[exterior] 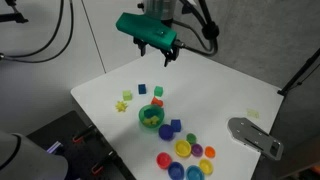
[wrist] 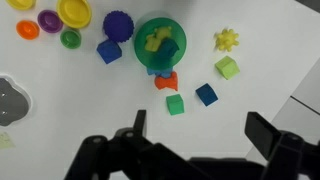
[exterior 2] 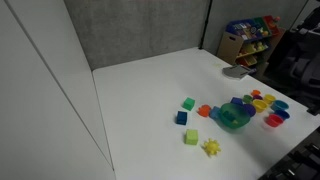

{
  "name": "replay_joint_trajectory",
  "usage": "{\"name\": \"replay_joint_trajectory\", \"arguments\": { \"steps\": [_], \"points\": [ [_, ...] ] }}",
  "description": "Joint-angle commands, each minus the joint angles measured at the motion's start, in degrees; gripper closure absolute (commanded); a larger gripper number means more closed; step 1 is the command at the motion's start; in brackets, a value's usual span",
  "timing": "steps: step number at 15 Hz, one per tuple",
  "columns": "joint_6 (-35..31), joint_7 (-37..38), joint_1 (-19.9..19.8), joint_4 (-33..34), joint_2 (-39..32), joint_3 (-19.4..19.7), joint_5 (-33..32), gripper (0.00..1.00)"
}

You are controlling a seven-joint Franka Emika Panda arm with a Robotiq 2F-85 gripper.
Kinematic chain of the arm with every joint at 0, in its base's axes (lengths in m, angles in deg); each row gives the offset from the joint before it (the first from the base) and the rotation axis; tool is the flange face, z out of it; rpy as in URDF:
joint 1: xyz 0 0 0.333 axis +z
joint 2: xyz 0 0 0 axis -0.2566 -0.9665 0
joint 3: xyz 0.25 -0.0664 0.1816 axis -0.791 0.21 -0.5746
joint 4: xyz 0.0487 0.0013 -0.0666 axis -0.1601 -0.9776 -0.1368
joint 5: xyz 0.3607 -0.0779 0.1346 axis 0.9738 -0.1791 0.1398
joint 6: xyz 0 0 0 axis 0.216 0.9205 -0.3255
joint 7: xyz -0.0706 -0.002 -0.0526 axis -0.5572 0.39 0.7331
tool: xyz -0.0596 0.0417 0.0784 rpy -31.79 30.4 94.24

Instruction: Remove the green toy from the green bowl.

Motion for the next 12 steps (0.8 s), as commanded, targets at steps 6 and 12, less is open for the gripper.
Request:
{"name": "replay_joint_trajectory", "arguments": {
  "steps": [6,12],
  "points": [
    [-2.3,1.3,-3.2,-1.9,-0.8,-4.0,-0.8,0.0],
    [-11.5,5.9,-4.3,-7.2,-4.2,-8.2,-2.0,0.0]
  ]
}}
